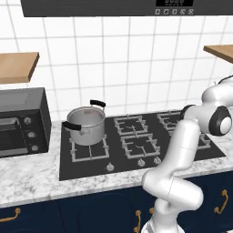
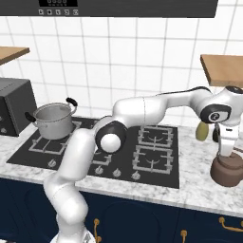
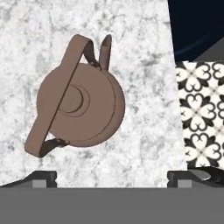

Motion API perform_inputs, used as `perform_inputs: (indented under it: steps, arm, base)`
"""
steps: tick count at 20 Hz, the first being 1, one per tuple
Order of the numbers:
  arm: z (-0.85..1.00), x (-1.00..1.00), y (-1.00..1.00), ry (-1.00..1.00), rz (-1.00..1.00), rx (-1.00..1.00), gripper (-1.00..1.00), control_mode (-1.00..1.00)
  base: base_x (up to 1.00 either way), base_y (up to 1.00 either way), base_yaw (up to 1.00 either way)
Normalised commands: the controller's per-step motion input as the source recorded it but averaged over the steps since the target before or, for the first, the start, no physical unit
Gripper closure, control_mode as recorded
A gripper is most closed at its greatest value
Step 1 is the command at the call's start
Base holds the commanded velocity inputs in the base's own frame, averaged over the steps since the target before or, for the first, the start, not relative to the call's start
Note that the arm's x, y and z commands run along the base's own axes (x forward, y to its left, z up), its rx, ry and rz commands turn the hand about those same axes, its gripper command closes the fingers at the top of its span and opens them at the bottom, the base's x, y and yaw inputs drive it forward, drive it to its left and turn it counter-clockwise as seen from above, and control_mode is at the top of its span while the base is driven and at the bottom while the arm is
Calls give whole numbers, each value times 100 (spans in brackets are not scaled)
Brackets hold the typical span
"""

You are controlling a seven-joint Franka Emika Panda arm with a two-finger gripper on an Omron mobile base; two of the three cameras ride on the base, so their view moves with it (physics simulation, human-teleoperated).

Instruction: Pick the kettle from the counter and place it on a stove burner. Then turn the burner on.

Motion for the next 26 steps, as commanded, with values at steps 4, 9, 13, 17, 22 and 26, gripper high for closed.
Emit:
perform_inputs:
  steps: [4,9,13,17,22,26]
  arm:
    - [-26,53,0,3,0,0,-100,-100]
    - [-11,33,-8,2,-3,0,-100,-100]
    - [-1,14,-14,0,-8,1,-100,-100]
    - [-5,0,-19,0,-12,3,-100,-100]
    - [-7,5,-25,0,-14,4,-100,-100]
    - [-1,11,-18,0,-12,1,-100,-100]
  base:
    - [0,0,0]
    - [0,0,0]
    - [0,0,0]
    - [0,0,0]
    - [0,0,0]
    - [0,0,0]
